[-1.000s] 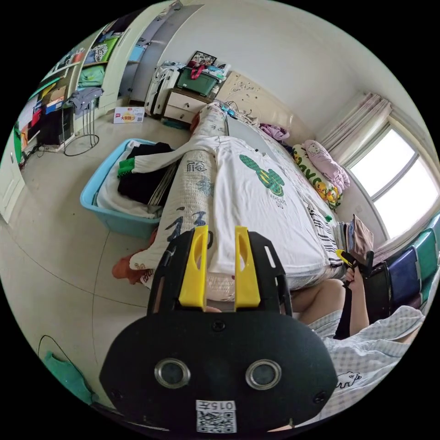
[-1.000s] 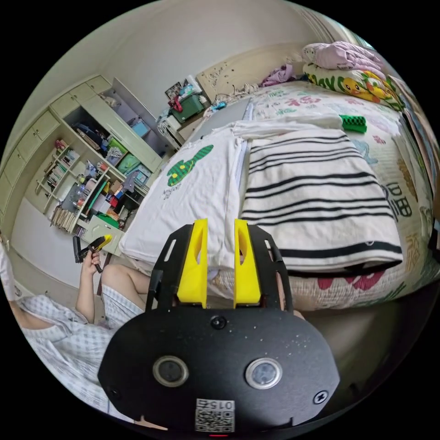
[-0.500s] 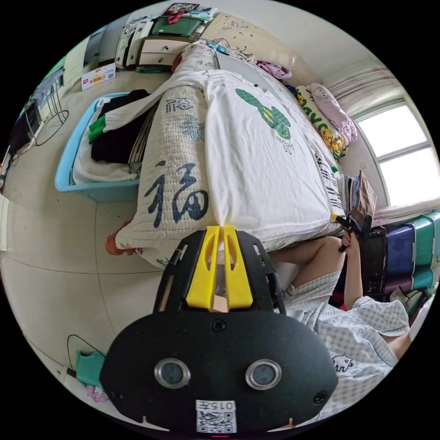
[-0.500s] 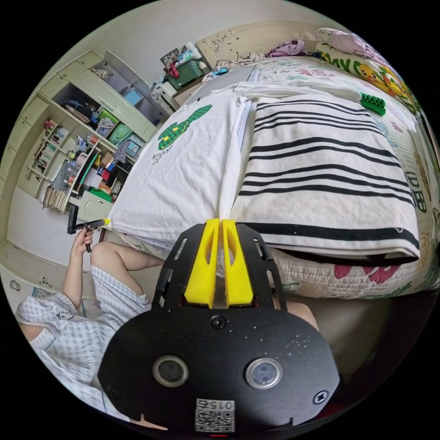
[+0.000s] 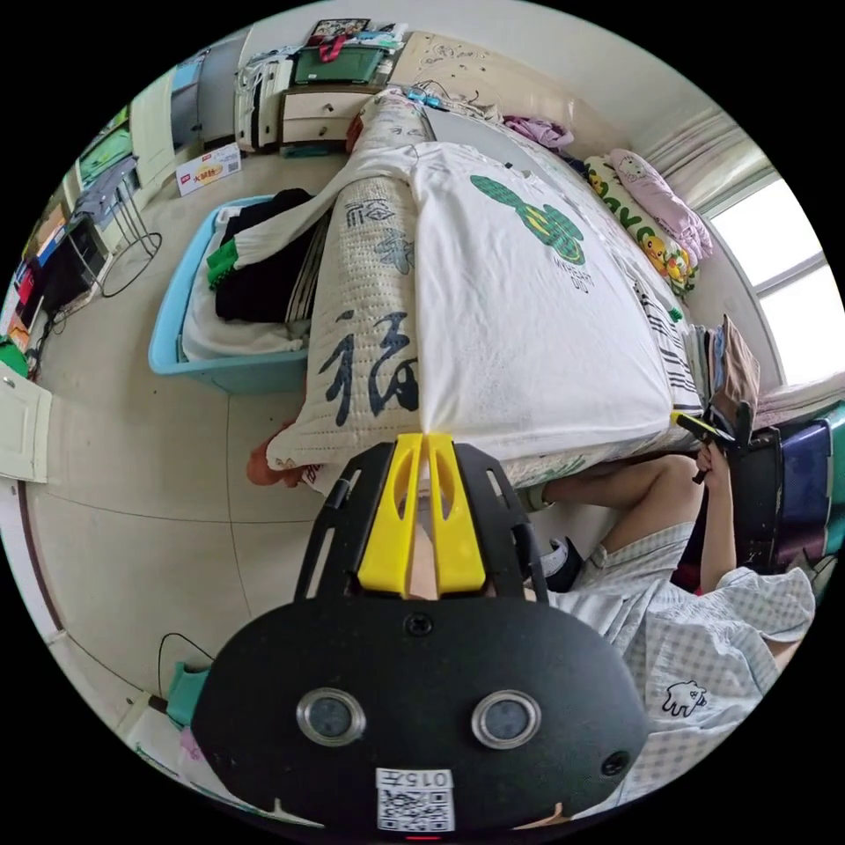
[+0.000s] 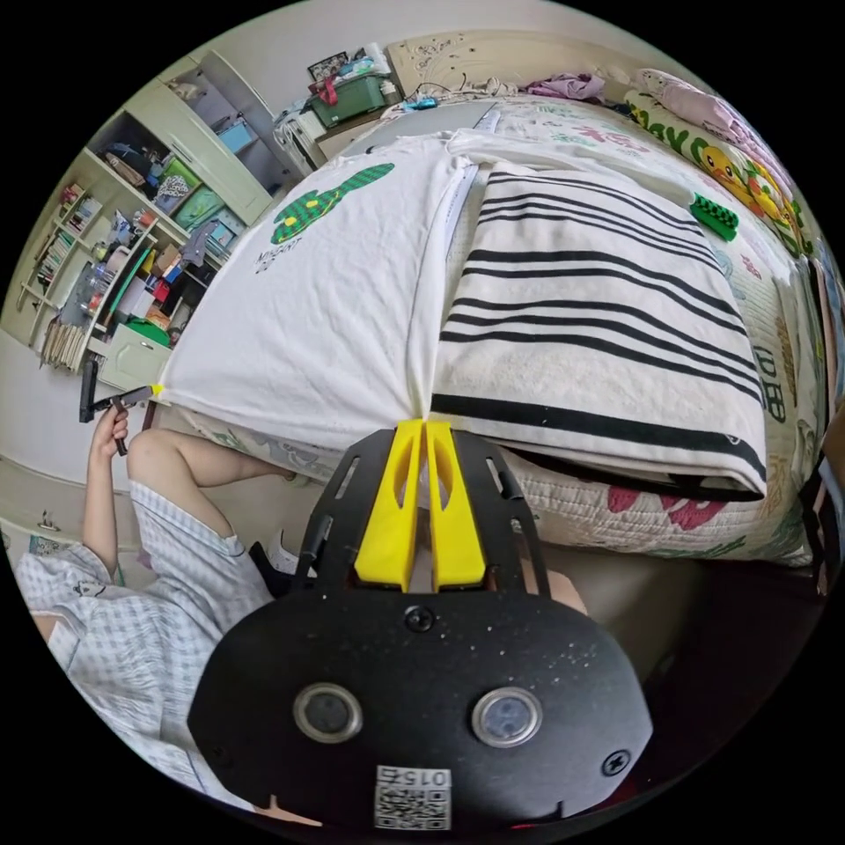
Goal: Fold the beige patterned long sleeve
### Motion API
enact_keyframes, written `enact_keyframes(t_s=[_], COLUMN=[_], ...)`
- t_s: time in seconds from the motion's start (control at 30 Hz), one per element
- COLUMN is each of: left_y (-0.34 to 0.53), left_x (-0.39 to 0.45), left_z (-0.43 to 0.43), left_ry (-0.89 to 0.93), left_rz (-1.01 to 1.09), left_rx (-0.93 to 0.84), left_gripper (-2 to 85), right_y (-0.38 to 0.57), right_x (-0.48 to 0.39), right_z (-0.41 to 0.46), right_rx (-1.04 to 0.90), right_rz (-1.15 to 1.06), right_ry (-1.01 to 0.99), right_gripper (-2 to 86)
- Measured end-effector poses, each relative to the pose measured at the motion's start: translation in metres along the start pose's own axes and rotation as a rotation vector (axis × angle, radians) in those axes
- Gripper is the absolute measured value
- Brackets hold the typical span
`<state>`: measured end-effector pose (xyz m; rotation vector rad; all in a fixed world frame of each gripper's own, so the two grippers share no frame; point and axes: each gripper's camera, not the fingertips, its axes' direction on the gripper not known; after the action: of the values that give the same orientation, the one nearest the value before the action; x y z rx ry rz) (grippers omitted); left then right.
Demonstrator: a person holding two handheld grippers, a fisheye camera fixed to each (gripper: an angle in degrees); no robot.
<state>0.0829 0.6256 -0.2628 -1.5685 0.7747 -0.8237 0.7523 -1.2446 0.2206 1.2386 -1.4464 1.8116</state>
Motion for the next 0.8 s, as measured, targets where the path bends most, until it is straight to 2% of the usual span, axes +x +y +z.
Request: enact_keyframes(t_s=[0.13, 0.4, 0.67, 0.8], left_y=[-0.011, -0.003, 0.012, 0.015], left_x=[0.017, 0.020, 0.091, 0.100], left_z=[0.024, 0.043, 0.071, 0.082], left_ry=[-0.058, -0.013, -0.292, -0.318], left_rz=[0.043, 0.008, 0.136, 0.121], left_rx=[-0.083, -0.077, -0.077, -0.088], left_gripper=[-0.3, -0.3, -0.2, -0.1], right_y=[0.003, 0.019, 0.041, 0.045], right_x=[0.000, -0.011, -0.038, -0.054], right_z=[0.004, 0.013, 0.025, 0.031], right_rx=[0.031, 0.116, 0.243, 0.255], right_rz=[0.019, 0.031, 0.045, 0.039], right_ry=[-0.017, -0.011, 0.112, 0.200], right_gripper=[-0.4, -0.4, -0.3, -0.3])
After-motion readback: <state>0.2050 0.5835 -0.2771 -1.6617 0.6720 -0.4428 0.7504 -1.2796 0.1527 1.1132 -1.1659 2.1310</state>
